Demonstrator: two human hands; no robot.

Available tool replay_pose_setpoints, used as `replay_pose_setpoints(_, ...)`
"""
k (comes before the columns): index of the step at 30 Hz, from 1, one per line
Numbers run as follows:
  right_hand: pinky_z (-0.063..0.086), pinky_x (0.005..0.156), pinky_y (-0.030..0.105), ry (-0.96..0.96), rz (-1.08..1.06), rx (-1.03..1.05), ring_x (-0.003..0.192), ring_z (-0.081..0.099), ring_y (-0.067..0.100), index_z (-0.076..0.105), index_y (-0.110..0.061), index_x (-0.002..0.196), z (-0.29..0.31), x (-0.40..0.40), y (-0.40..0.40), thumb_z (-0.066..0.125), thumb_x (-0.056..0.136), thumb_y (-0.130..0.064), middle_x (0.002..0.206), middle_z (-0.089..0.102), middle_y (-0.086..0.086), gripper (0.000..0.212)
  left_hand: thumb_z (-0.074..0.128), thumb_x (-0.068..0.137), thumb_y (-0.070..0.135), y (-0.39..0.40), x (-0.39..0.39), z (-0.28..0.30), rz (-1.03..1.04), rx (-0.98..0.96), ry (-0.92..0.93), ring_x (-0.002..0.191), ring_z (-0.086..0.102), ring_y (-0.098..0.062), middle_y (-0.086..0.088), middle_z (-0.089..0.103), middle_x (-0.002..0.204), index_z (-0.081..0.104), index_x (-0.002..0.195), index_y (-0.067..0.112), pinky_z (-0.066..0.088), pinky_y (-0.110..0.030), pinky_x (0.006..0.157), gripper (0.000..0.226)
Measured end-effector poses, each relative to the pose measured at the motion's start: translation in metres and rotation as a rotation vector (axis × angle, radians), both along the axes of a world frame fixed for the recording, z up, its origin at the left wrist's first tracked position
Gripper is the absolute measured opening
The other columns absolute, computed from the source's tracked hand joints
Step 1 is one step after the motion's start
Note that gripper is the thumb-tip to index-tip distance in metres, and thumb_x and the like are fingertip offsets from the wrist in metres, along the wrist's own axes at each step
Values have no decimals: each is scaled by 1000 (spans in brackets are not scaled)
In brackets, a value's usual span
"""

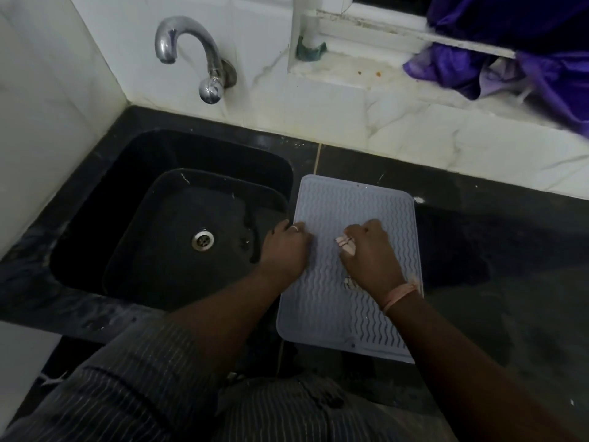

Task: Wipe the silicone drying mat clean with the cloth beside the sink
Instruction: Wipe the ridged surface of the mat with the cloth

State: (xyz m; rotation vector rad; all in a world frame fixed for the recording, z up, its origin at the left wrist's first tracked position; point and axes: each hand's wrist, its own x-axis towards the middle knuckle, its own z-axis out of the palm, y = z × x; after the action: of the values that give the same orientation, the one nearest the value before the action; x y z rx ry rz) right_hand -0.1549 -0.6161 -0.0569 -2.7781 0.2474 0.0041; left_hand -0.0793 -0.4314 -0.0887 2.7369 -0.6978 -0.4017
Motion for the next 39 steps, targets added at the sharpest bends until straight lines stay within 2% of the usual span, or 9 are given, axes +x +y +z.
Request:
replay_pose_setpoints(3,45,88,43,89,115,-119,105,54,33,67,-18,123,-15,-2,14,73,81,-43,114,55,13,50,57,94,45,-1,2,-5,-61,92,50,147,33,-39,-9,32,162,54,139,32,29,-54,119,47)
replay_pose_setpoints(7,37,93,46,97,51,-92,111,43,33,67,-37,122,-22,1,9,63,83,-59,120,48,8,45,60,96,48,-2,3,7,-119,250,206,153,5,-45,-5,4,171,23,160,33,13,-55,125,76)
replay_pose_setpoints(10,41,99,49,123,103,-55,118,46,34,60,-36,133,-30,-6,8,51,85,-62,131,46,9,56,61,96,47,-1,5,14,-137,274,282,154,-4,-44,-3,-7,171,10,162,35,4,-55,124,85)
replay_pose_setpoints(14,48,92,53,80,133,-142,112,54,39,49,-24,146,-37,-22,26,51,92,-40,134,51,17,57,64,95,48,-2,7,14,-140,300,303,154,-5,-44,0,-10,171,8,162,36,4,-57,124,88)
replay_pose_setpoints(17,53,91,51,60,96,-46,111,58,38,37,-13,152,-27,-7,27,60,95,-23,136,52,19,63,65,93,50,-3,7,13,-143,313,293,154,-4,-44,1,-10,171,6,162,37,5,-58,123,92)
replay_pose_setpoints(23,52,91,46,42,151,-77,109,57,35,57,-11,139,-20,19,16,61,90,-5,128,58,16,49,65,92,53,-4,5,14,-148,355,257,154,-2,-44,1,-11,170,3,162,37,7,-60,123,94)
replay_pose_setpoints(33,52,80,47,44,459,-28,90,62,29,69,-13,118,-28,-3,20,63,83,-2,105,68,10,37,63,93,52,-3,2,13,-114,312,258,154,-2,-43,1,-7,171,7,162,37,7,-61,123,91)
replay_pose_setpoints(39,54,78,37,59,537,162,88,65,24,67,-10,121,-21,-43,28,64,79,6,101,71,11,45,61,92,58,-2,3,9,-126,333,257,154,-2,-45,0,-9,171,3,162,36,7,-62,122,93)
